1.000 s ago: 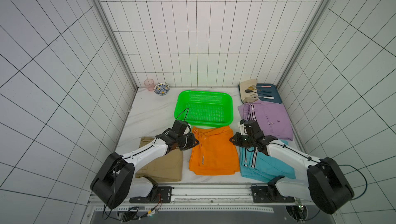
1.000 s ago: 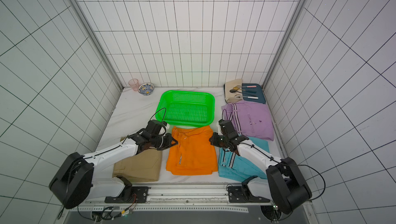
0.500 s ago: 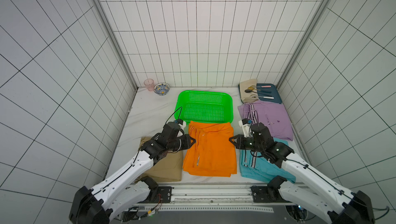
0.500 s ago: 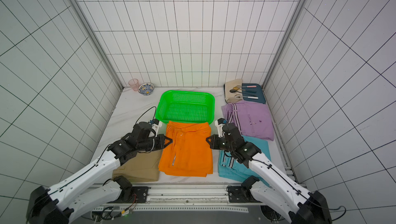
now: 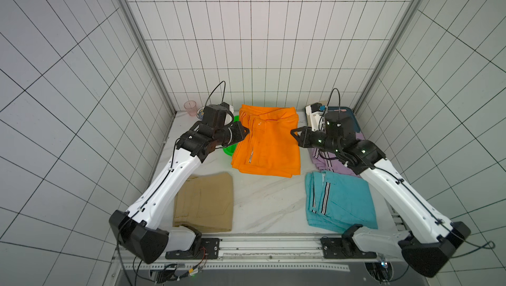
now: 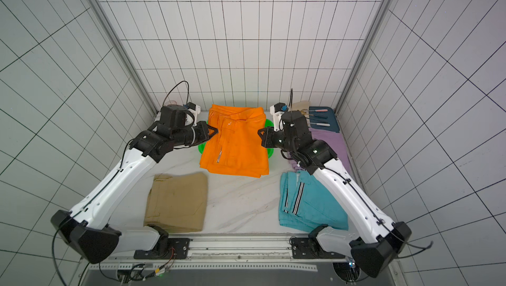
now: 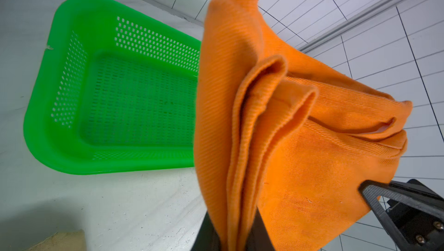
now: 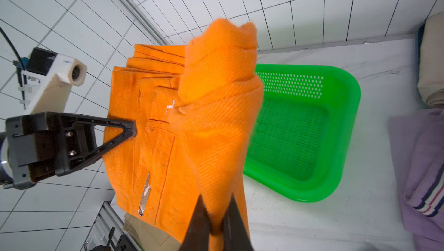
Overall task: Put the folded long pants in the basket
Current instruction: Place the long pant in the basket.
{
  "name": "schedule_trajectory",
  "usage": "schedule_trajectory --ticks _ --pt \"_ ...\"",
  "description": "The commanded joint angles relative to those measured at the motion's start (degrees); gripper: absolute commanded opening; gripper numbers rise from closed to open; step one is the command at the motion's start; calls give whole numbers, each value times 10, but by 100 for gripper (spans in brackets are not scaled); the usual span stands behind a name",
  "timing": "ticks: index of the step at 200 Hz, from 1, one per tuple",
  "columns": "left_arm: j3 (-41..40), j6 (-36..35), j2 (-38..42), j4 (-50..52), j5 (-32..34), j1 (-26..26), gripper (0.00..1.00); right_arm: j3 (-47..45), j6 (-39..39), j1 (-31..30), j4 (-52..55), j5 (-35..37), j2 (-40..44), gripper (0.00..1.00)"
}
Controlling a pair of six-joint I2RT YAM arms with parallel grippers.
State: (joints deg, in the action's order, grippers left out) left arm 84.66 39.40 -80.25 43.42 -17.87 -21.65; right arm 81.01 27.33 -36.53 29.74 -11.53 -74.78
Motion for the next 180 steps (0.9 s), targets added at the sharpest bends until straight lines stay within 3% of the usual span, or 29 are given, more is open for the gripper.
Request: schedule_trajectory --ticks 1,57,80,118,154,180 --pt "36 3 -69 -44 -71 51 0 41 -31 24 -19 -13 -64 0" --pt "203 -56 -267 6 -36 67 0 140 -73 71 -49 -33 -257 0" --pt "233 -46 -327 12 -82 96 0 176 -80 91 -51 -36 -317 0" --pt "240 -24 -385 -11 -123 128 0 214 -82 110 -50 -48 -386 0" --pt "257 -27 -416 -28 -130 125 0 226 -92 110 -32 -23 -416 0" --pt "292 -25 -451 5 -151 118 0 203 -57 110 -21 -9 -420 0"
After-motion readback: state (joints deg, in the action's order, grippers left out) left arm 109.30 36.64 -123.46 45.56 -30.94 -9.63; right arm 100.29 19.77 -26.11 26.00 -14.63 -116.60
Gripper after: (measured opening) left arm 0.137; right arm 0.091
